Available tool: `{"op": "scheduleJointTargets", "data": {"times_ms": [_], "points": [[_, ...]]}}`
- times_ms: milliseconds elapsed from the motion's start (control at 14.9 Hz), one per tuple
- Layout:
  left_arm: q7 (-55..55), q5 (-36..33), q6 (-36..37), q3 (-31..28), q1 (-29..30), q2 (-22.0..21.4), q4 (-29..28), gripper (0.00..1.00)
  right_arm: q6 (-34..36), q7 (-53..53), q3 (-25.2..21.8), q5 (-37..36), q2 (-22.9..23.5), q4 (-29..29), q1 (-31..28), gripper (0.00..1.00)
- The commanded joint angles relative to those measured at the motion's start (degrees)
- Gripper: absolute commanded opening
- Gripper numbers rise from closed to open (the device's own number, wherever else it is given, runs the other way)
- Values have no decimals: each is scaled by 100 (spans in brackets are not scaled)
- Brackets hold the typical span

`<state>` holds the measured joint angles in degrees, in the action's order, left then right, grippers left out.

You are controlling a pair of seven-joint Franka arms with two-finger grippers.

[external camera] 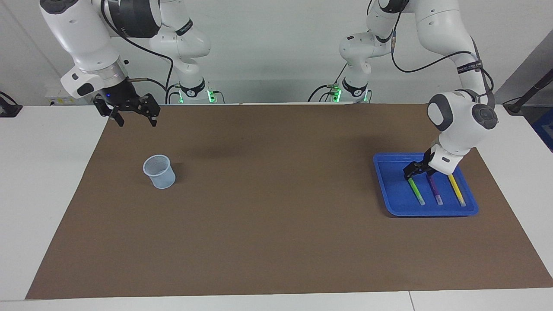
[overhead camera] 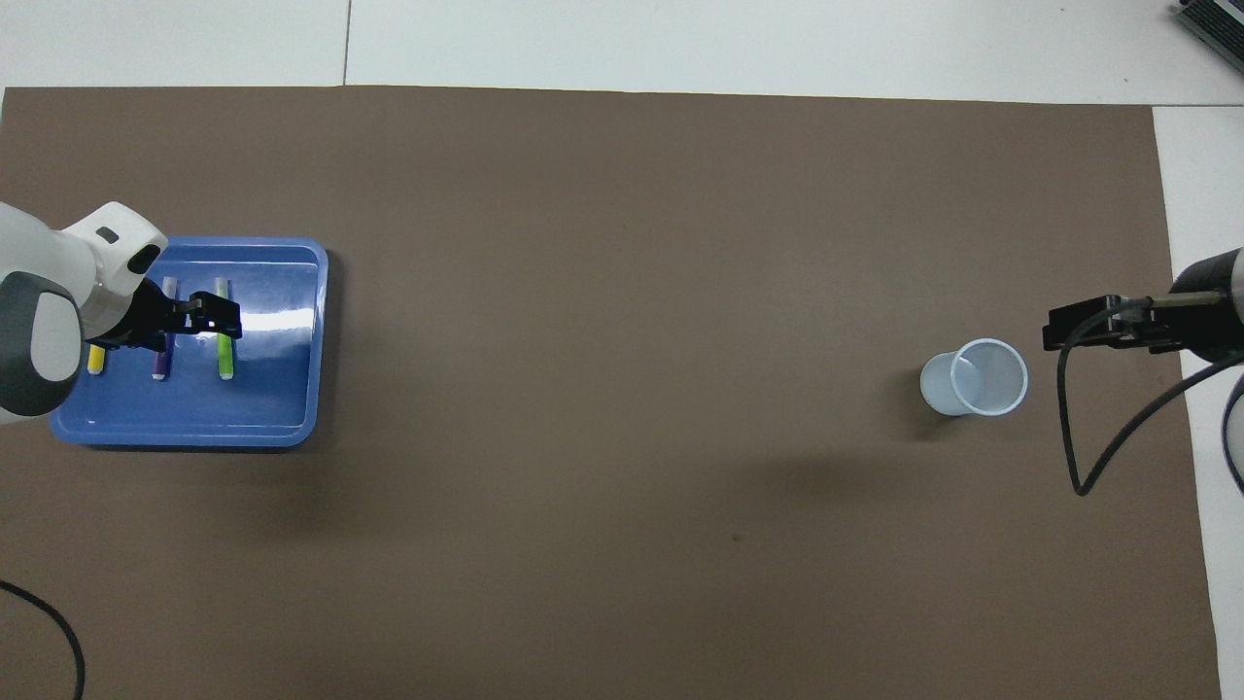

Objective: Right arm passes pens to left for tray arrangement
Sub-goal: 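Lower the green pen into the blue tray with the left gripper, then open the left gripper and withdraw it from the tray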

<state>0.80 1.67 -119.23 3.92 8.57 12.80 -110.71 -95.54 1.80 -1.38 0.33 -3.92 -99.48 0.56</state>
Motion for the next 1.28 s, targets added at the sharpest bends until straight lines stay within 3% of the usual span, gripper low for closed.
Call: {"op": "scheduleJointTargets", "data": {"times_ms": [0, 1010, 1212], "points": [[288, 97, 592, 38, 14, -356, 15, 100, 18, -127, -47, -68, 76, 113, 23, 100], [939, 334, 3290, 82, -329, -1982, -55, 100, 1, -119, -47, -130, 67, 113, 23, 100], [1789, 887, 3476, 82, -504, -2176, -56, 100, 0, -119, -47, -103, 154, 305, 23, 100]]}}
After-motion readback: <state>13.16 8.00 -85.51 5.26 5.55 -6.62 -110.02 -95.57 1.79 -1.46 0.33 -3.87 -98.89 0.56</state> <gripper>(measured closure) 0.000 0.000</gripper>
